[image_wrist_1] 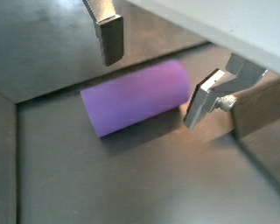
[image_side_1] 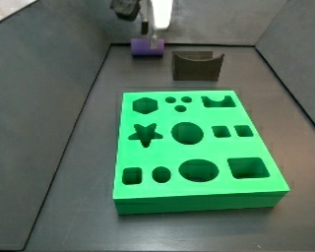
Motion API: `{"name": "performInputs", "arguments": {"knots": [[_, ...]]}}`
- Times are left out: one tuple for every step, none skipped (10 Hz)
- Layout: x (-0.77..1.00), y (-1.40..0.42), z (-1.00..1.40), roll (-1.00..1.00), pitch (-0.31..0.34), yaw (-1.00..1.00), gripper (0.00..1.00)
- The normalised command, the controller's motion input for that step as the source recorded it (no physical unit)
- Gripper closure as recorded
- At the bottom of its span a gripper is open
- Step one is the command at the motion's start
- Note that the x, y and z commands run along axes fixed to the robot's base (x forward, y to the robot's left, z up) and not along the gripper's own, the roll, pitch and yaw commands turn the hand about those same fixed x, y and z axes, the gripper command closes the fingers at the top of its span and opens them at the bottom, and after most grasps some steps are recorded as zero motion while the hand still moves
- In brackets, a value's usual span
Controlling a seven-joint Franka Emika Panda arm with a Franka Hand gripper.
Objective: Pick up the round object. Move up. Place the round object on the fixture. Regrasp the round object. Move to above the board. Insert the round object.
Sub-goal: Pick up the round object.
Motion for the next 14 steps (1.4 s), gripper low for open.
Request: {"name": "performInputs", "arguments": {"knots": [[-0.27, 0.27, -0.95, 0.0, -0.067, -0.73, 0.0], [-0.47, 0.26, -0.61, 0.0, -0.091, -0.49, 0.0], [0.05, 0.03, 0.0, -0.02, 0.026, 0.0, 0.0], [-0.37, 0.27, -0.79, -0.16, -0.114, -0.27, 0.0], [-0.51, 0.35, -0.94, -0.07, -0.1, -0.36, 0.0], [-0.1, 0.12, -0.03, -0.04, -0.09, -0.03, 0.0], [-0.08, 0.0, 0.0, 0.0, -0.05, 0.0, 0.0], [-0.02, 0.0, 0.0, 0.0, -0.006, 0.0, 0.0], [0.0, 0.0, 0.0, 0.0, 0.0, 0.0, 0.0], [0.0, 0.0, 0.0, 0.0, 0.0, 0.0, 1.0], [0.0, 0.0, 0.0, 0.0, 0.0, 0.0, 1.0], [0.0, 0.0, 0.0, 0.0, 0.0, 0.0, 1.0], [0.0, 0.0, 0.0, 0.0, 0.0, 0.0, 1.0], [0.0, 0.0, 0.0, 0.0, 0.0, 0.0, 1.0]]}}
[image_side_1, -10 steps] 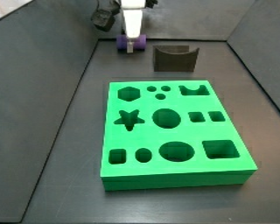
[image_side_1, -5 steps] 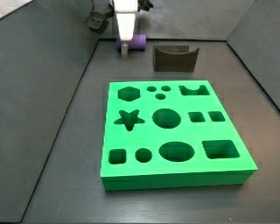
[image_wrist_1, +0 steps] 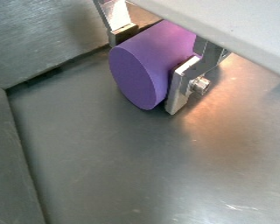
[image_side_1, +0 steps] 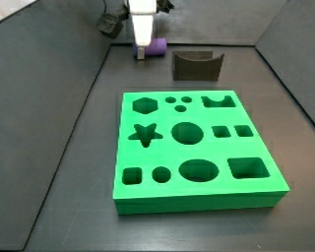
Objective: Pick up the round object. Move up. Place the round object on the fixture. Regrasp the round object. Move to above the board. Insert the round object.
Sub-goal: Pick up the round object, then move up.
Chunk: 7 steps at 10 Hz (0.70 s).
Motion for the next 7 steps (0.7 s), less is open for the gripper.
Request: {"name": "performInputs", "arguments": {"knots": [[0.0, 0.0, 0.0, 0.0, 0.0, 0.0, 1.0], [0.0, 0.0, 0.0, 0.0, 0.0, 0.0, 1.0], [0.0, 0.0, 0.0, 0.0, 0.0, 0.0, 1.0], [0.0, 0.0, 0.0, 0.0, 0.0, 0.0, 1.0], [0.0, 0.0, 0.0, 0.0, 0.0, 0.0, 1.0], [0.0, 0.0, 0.0, 0.0, 0.0, 0.0, 1.0], [0.0, 0.0, 0.83, 0.0, 0.0, 0.0, 1.0]]}}
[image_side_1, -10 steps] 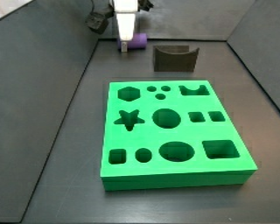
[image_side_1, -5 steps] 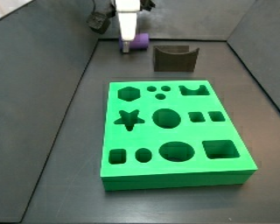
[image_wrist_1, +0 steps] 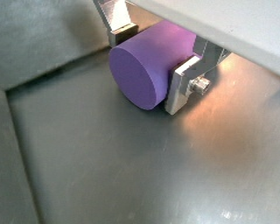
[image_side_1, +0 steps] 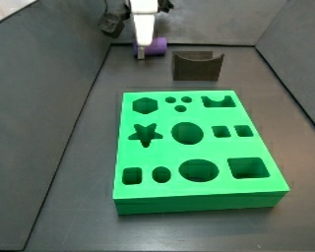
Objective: Pick up the round object. Move up. Place the round object on the fixture. Regrasp the round object. Move to above the board. Insert the round object.
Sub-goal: Move up, then place the round object on the fixture.
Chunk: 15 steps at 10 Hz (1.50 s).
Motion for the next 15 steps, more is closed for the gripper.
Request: {"name": "performInputs", "arguments": {"knots": [[-0.04, -0.06, 0.8, -0.01, 0.02, -0.02, 1.0], [-0.07, -0.06, 0.69, -0.01, 0.022, -0.02, 1.0], [-0.05, -0.04, 0.56, 0.01, 0.021, -0.02, 1.0], [-0.03, -0.01, 0.37, 0.02, 0.035, -0.02, 1.0], [-0.03, -0.01, 0.27, 0.03, 0.042, -0.02, 1.0], [0.0, 0.0, 1.0, 0.0, 0.0, 0.0, 1.0], [0.0, 0.0, 1.0, 0.0, 0.01, 0.0, 1.0], [-0.01, 0.0, 1.0, 0.01, 0.021, 0.0, 1.0], [-0.01, 0.0, 1.0, 0.02, 0.03, -0.01, 1.0], [-0.02, 0.0, 1.0, 0.03, 0.038, -0.02, 1.0], [-0.02, 0.01, 1.0, 0.04, 0.044, -0.02, 1.0], [-0.02, 0.01, 1.0, 0.05, 0.049, -0.02, 1.0], [-0.03, 0.01, 1.0, 0.05, 0.055, -0.02, 1.0], [-0.02, 0.01, 0.89, 0.06, 0.061, -0.01, 1.0], [-0.02, 0.01, 0.74, 0.06, 0.07, -0.01, 1.0]]}}
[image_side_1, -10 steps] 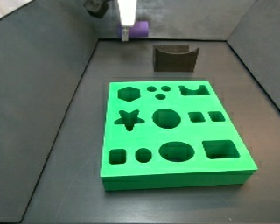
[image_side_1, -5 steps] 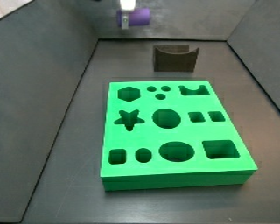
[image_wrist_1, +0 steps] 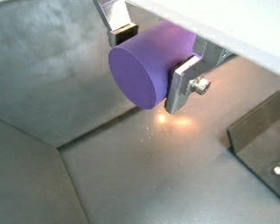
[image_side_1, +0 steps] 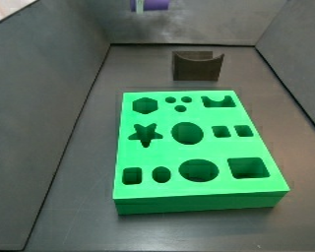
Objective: Pick up the round object. Move up. Place the round object on the fixture. Regrasp the round object. Move to above the board. Insert the round object.
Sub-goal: Place the round object on the fixture.
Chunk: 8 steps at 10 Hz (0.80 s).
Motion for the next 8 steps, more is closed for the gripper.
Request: {"name": "performInputs", "arguments": {"knots": [[-0.01, 0.01, 0.58, 0.06, 0.077, 0.0, 1.0], [0.0, 0.01, 0.37, 0.06, 0.089, 0.01, 1.0], [0.0, 0.01, 0.21, 0.05, 0.092, 0.01, 1.0], [1.0, -0.64, 0.28, 0.0, 0.042, 1.0, 1.0], [1.0, -0.63, 0.24, 0.0, 0.045, 1.0, 1.0], [1.0, -0.6, 0.23, 0.0, 0.05, 1.0, 1.0], [1.0, -0.53, 0.21, 0.0, 0.058, 1.0, 1.0], [1.0, -0.49, 0.19, 0.0, 0.064, 1.0, 1.0]]}}
